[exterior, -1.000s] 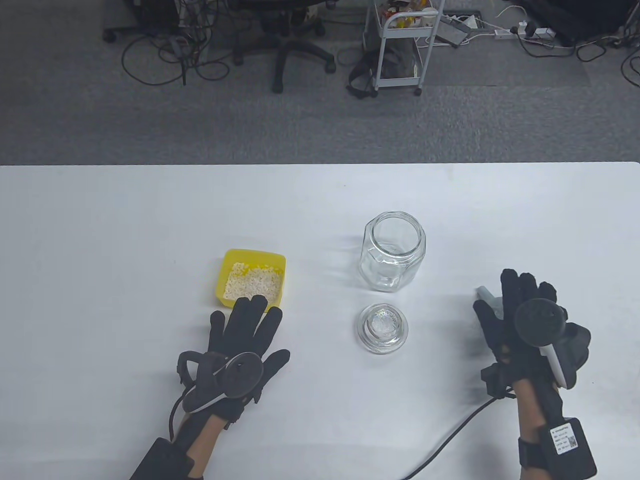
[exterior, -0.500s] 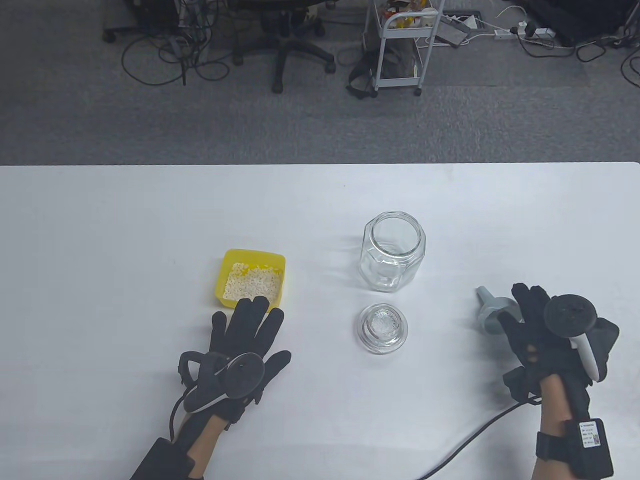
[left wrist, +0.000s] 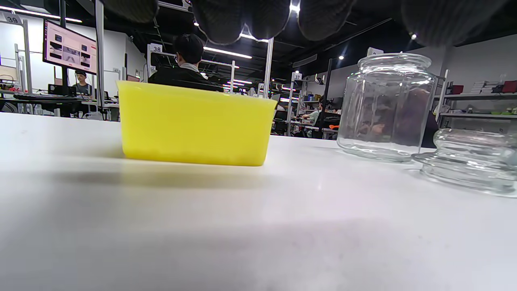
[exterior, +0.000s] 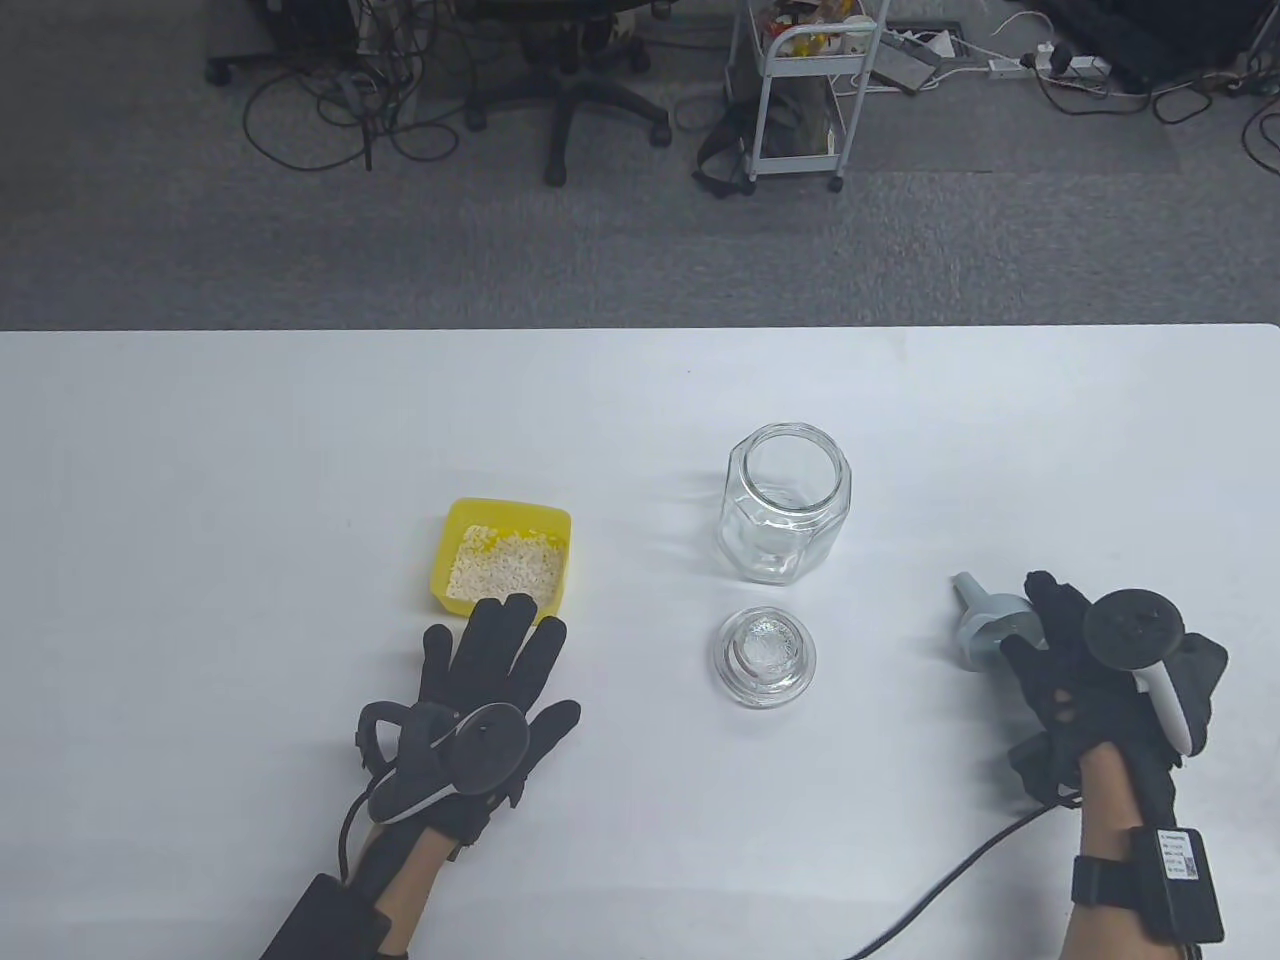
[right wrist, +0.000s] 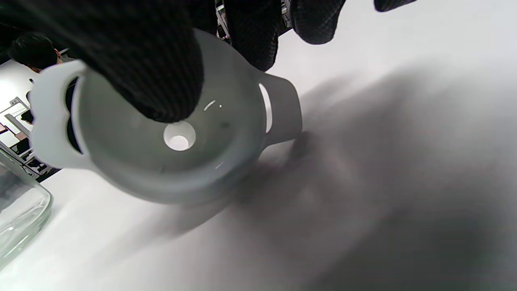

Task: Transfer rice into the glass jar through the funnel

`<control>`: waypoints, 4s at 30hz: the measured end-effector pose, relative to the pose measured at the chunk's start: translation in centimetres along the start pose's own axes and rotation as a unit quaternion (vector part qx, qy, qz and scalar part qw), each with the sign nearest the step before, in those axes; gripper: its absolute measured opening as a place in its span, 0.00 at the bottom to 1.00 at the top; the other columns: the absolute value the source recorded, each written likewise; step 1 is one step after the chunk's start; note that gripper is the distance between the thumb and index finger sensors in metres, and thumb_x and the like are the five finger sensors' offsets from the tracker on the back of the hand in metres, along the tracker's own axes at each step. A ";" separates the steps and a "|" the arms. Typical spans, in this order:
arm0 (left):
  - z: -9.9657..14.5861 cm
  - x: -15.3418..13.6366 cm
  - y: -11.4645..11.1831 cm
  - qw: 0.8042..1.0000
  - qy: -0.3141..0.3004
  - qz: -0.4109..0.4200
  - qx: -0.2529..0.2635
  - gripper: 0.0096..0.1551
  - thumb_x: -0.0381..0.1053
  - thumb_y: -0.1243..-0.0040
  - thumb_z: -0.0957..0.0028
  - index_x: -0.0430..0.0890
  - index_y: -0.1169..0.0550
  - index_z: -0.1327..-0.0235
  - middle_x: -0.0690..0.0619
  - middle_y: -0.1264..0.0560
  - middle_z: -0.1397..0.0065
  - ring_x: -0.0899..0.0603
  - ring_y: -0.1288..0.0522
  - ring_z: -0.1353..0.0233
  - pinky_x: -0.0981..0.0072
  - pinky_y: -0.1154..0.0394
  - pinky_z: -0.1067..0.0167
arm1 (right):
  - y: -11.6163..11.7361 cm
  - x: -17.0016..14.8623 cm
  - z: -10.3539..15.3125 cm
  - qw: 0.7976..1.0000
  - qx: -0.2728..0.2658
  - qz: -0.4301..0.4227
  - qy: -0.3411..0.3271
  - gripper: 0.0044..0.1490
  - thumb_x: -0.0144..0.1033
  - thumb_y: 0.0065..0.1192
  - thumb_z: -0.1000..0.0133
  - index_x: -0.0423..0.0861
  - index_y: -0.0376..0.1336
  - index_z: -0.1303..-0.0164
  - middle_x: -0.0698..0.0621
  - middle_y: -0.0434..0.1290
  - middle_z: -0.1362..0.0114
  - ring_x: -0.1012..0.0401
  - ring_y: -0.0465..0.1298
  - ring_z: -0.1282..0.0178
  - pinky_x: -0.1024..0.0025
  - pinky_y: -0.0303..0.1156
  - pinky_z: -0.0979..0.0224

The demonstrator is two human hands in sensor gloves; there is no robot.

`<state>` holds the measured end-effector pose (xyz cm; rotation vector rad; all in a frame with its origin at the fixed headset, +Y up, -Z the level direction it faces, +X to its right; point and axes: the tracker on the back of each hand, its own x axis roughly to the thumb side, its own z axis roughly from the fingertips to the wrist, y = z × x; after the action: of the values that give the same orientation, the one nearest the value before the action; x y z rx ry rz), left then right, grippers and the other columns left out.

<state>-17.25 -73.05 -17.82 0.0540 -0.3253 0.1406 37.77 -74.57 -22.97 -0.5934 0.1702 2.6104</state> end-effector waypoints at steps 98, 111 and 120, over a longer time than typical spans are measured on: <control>0.1 0.0 0.1 1.000 0.001 -0.002 0.014 0.37 0.69 0.47 0.41 0.67 0.40 0.17 0.50 0.48 0.07 0.36 0.46 0.10 0.27 0.46 0.23 | -10.0 25.9 5.2 0.964 -0.187 -0.008 -0.190 0.32 0.50 0.75 0.54 0.57 0.71 0.38 0.57 0.86 0.51 0.57 0.82 0.34 0.38 0.63 0.21; 0.0 0.1 0.1 1.000 0.000 -0.002 0.015 0.38 0.70 0.46 0.42 0.67 0.40 0.17 0.50 0.48 0.06 0.36 0.46 0.10 0.26 0.46 0.23 | -8.0 28.0 3.6 0.971 -0.166 -0.014 -0.169 0.32 0.50 0.75 0.54 0.57 0.71 0.38 0.57 0.86 0.52 0.58 0.82 0.34 0.38 0.64 0.22; 0.1 0.2 0.1 1.000 0.000 -0.004 0.017 0.37 0.69 0.46 0.41 0.67 0.40 0.18 0.50 0.48 0.06 0.36 0.46 0.10 0.26 0.46 0.23 | -6.6 27.2 1.9 0.984 -0.127 0.029 -0.125 0.32 0.50 0.74 0.54 0.57 0.71 0.37 0.56 0.86 0.52 0.57 0.82 0.34 0.39 0.64 0.22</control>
<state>-17.16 -72.90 -17.67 0.0893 -0.3221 0.1392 18.24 -57.26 -33.27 -0.3413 -0.2303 2.7557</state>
